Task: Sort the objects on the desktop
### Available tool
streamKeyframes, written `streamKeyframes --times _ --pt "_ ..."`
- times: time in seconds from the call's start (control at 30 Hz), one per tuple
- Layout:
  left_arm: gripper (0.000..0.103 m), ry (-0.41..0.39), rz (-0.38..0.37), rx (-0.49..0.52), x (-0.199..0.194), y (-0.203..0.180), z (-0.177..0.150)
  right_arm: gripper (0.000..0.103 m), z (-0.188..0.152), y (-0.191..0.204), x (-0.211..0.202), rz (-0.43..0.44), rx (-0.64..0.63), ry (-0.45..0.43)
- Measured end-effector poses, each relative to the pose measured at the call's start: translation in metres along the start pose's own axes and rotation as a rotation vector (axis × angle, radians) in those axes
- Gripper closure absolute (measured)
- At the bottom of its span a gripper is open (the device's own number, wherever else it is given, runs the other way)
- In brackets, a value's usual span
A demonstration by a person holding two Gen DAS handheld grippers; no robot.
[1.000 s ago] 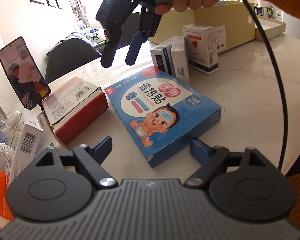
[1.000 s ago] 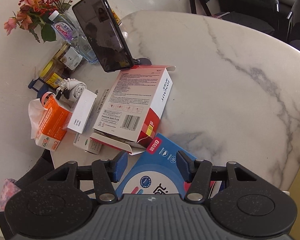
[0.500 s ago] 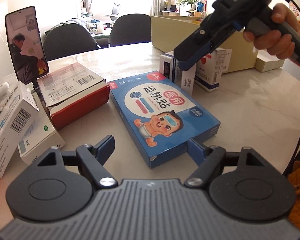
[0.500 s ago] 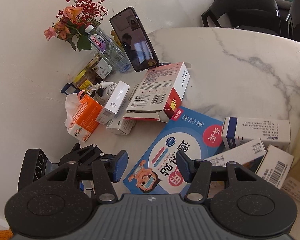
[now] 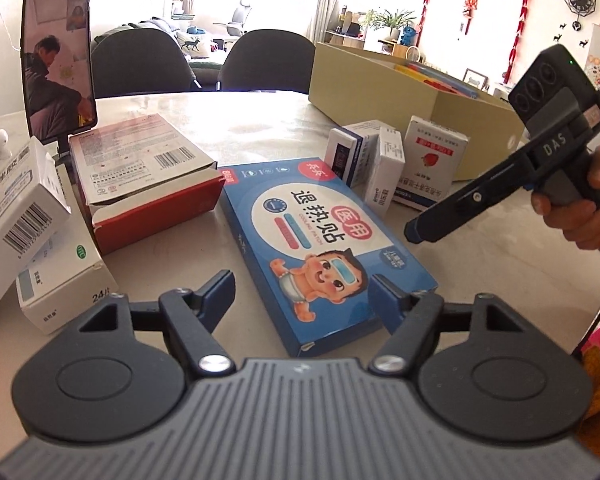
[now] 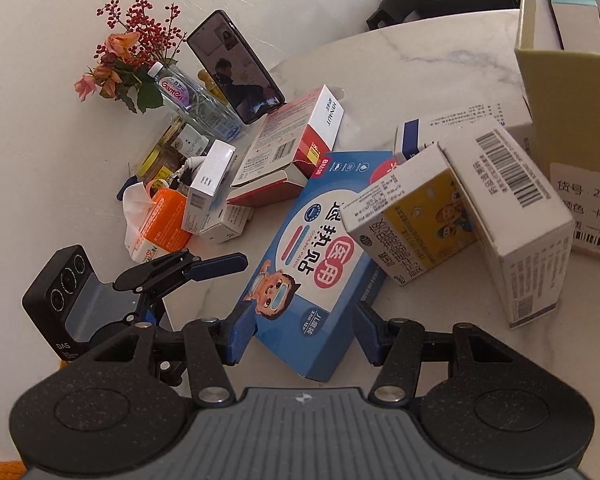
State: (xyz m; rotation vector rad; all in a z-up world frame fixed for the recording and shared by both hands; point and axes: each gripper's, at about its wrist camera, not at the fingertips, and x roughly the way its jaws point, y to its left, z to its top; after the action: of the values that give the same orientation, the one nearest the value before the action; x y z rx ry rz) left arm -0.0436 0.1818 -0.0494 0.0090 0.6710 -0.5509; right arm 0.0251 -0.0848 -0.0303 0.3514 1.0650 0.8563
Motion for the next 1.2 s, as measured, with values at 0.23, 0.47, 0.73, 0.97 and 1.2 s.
streamKeyframes --times 0.23,0.47,0.73,0.97,1.2 --pt "0.043 -0.003 -0.04 -0.065 0.006 0.007 -0.002 0.045 -0.006 -0.011 0.012 0.022 0.068 -0.017" --pt "0.044 -0.017 -0.076 -0.123 0.008 0.014 -0.006 0.045 -0.007 -0.017 0.018 0.028 0.102 -0.035" --pt "0.044 -0.044 -0.09 -0.167 0.009 0.017 -0.012 0.041 -0.01 -0.02 0.017 0.053 0.136 -0.07" --pt "0.044 -0.053 -0.092 -0.159 0.006 0.015 -0.014 0.04 -0.012 -0.018 0.013 0.069 0.159 -0.091" --pt "0.042 -0.068 -0.108 -0.188 0.005 0.02 -0.018 0.04 -0.013 -0.011 0.006 0.107 0.165 -0.116"
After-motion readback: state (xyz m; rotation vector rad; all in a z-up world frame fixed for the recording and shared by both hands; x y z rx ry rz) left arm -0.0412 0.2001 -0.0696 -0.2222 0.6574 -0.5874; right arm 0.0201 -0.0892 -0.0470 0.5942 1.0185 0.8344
